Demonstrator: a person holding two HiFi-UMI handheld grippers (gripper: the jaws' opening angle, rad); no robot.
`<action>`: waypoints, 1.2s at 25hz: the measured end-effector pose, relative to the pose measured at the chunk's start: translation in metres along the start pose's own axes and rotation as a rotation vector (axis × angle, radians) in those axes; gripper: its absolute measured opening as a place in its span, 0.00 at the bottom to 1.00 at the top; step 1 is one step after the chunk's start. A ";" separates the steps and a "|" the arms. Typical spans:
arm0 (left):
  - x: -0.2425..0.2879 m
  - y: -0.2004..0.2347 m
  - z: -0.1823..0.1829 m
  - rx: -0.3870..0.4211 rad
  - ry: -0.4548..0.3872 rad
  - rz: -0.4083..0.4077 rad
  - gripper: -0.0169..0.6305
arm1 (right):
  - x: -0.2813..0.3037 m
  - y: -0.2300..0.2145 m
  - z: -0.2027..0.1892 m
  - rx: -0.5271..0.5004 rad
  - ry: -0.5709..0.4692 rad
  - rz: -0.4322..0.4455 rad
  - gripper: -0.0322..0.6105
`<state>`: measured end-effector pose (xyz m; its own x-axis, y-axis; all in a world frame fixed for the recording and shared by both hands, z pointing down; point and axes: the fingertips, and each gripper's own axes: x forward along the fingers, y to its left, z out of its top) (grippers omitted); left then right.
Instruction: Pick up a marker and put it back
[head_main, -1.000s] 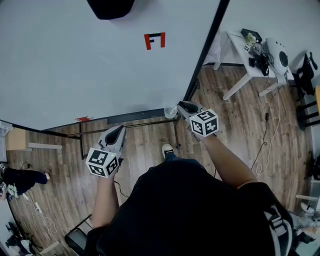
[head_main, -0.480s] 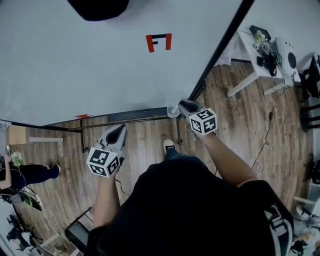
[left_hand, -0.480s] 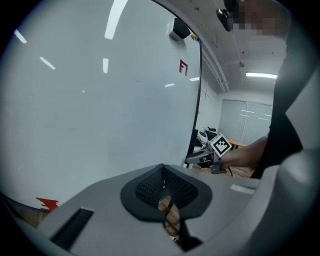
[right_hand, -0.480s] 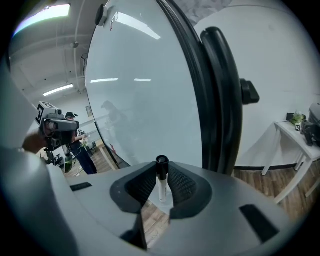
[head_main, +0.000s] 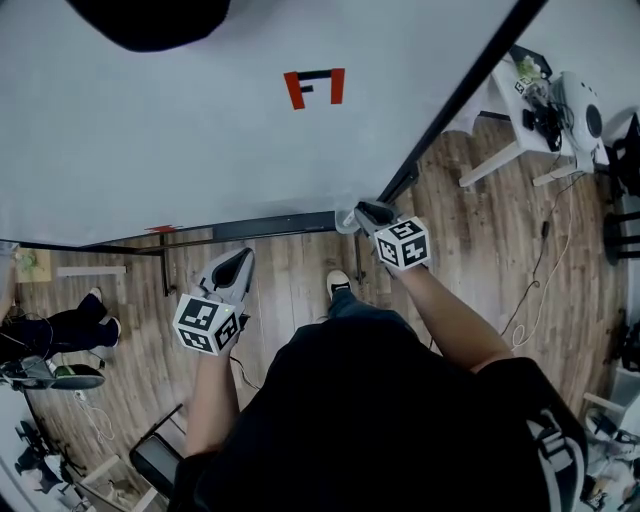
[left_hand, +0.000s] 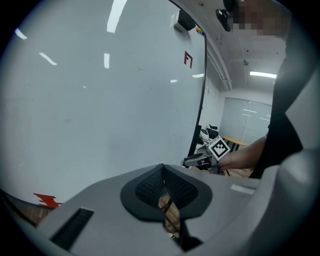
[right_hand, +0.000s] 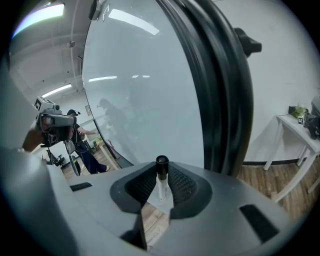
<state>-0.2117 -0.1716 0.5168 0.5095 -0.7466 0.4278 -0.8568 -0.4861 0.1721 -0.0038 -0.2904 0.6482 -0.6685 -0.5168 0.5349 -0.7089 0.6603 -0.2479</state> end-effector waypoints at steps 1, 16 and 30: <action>0.001 0.000 -0.001 -0.001 0.002 0.000 0.05 | 0.002 0.000 -0.001 0.001 0.002 0.001 0.15; 0.004 -0.002 -0.003 -0.007 0.010 -0.003 0.05 | 0.007 -0.002 -0.009 -0.018 0.025 0.006 0.15; -0.010 -0.012 0.000 0.013 -0.012 -0.014 0.05 | -0.017 -0.006 0.003 -0.050 -0.004 -0.046 0.20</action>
<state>-0.2064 -0.1582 0.5103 0.5229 -0.7450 0.4142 -0.8483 -0.5025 0.1670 0.0111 -0.2874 0.6378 -0.6364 -0.5495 0.5414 -0.7267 0.6624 -0.1820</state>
